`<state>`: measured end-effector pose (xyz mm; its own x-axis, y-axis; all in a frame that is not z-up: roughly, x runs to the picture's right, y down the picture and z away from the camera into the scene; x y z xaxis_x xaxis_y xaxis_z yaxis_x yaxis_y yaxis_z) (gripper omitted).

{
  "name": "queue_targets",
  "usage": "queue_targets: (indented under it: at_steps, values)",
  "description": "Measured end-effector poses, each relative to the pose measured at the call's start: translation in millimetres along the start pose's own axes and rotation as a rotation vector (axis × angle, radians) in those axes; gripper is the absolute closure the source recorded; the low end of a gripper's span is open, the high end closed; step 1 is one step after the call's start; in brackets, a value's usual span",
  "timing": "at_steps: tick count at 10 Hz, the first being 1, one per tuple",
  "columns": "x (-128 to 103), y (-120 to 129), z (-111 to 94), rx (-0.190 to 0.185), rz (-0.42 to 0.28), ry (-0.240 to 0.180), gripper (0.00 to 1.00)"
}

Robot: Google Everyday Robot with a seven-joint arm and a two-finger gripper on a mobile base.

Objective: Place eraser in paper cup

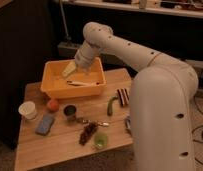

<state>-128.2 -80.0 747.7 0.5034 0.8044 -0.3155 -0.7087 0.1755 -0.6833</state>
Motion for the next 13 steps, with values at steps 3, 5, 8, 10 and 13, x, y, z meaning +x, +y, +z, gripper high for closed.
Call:
queue_targets:
  at_steps: [3,5,8,10,13]
  values:
    - [0,0,0,0.0,0.0,0.0,0.2]
    - [0,0,0,0.0,0.0,0.0,0.2]
    - [0,0,0,0.0,0.0,0.0,0.2]
    - [1,-1,0,0.003,0.001,0.0,0.2]
    - [14,-25,-5,0.068,0.057,-0.007,0.2]
